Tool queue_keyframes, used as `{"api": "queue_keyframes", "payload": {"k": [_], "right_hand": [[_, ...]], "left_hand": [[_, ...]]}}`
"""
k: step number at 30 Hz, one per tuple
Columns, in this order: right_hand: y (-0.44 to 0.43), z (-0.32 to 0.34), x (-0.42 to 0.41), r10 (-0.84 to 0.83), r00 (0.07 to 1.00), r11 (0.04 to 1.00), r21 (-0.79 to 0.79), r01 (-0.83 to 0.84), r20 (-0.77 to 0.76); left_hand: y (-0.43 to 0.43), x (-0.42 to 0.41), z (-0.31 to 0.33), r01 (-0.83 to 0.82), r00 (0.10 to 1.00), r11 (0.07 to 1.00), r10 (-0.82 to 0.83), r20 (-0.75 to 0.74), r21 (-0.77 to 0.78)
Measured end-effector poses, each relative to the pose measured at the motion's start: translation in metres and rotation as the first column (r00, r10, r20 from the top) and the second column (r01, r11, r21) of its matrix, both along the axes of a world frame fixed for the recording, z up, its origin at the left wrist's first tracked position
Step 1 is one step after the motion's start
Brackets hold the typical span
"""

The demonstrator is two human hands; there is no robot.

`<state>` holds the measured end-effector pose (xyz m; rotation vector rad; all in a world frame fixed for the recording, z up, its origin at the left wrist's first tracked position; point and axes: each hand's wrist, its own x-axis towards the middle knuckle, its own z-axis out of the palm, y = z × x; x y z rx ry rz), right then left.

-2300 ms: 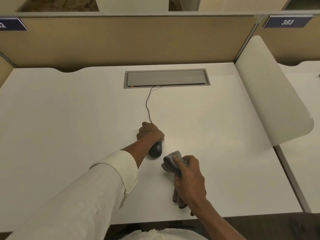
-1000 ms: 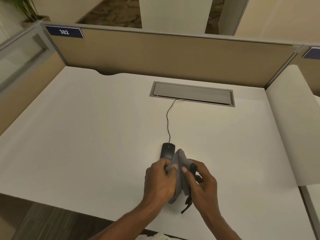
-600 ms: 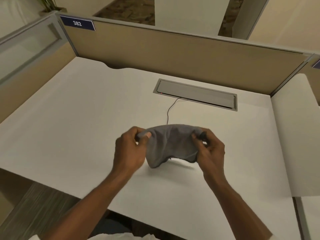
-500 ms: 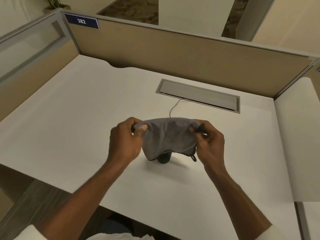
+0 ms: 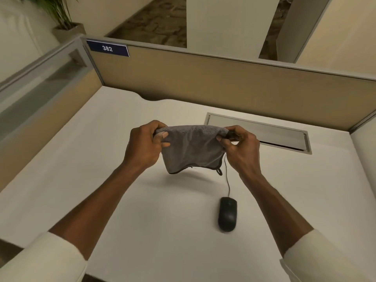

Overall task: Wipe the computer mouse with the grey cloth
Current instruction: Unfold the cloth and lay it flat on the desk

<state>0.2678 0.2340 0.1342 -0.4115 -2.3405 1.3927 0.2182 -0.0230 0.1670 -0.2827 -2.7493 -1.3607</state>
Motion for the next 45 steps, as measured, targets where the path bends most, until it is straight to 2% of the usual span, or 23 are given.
{"api": "queue_keyframes", "payload": {"k": [6, 11, 16, 19, 26, 31, 38, 40, 42, 45], "right_hand": [[-0.030, -0.021, -0.056, -0.039, 0.999, 0.996, -0.085, 0.040, 0.012], [-0.038, -0.038, -0.094, -0.106, 0.993, 0.989, -0.097, 0.112, 0.059], [-0.031, -0.057, -0.132, -0.185, 0.972, 0.979, -0.063, 0.196, 0.148], [-0.024, -0.070, -0.155, -0.211, 0.961, 0.976, -0.019, 0.218, 0.179], [0.002, -0.103, -0.202, -0.162, 0.967, 0.986, -0.004, 0.166, 0.196], [0.013, -0.125, -0.228, -0.101, 0.961, 0.992, -0.049, 0.117, 0.258], [0.023, -0.153, -0.240, 0.088, 0.957, 0.970, -0.241, -0.020, 0.275], [0.025, -0.163, -0.236, 0.116, 0.956, 0.984, -0.163, -0.073, 0.271], [0.028, -0.172, -0.228, 0.163, 0.945, 0.987, -0.043, -0.157, 0.285], [0.028, -0.180, -0.217, 0.265, 0.891, 0.917, 0.188, -0.351, 0.369]], "left_hand": [[-0.024, -0.085, -0.017, 0.025, 0.999, 0.997, -0.024, 0.021, -0.071], [-0.024, -0.139, -0.039, 0.076, 0.995, 0.994, -0.069, 0.078, -0.081], [-0.008, -0.188, -0.066, 0.095, 0.986, 0.993, -0.083, 0.143, -0.073], [0.008, -0.214, -0.079, 0.123, 0.986, 0.986, -0.108, 0.128, -0.112], [0.036, -0.247, -0.111, 0.218, 0.973, 0.933, -0.229, -0.004, -0.287], [0.043, -0.273, -0.145, 0.272, 0.959, 0.887, -0.281, 0.032, -0.373], [0.043, -0.292, -0.186, 0.469, 0.881, 0.763, -0.441, 0.173, -0.444], [0.039, -0.294, -0.195, 0.519, 0.843, 0.694, -0.511, 0.165, -0.499], [0.032, -0.297, -0.201, 0.599, 0.765, 0.573, -0.615, 0.190, -0.559], [0.017, -0.302, -0.211, 0.647, 0.710, 0.444, -0.648, 0.276, -0.620]]}}
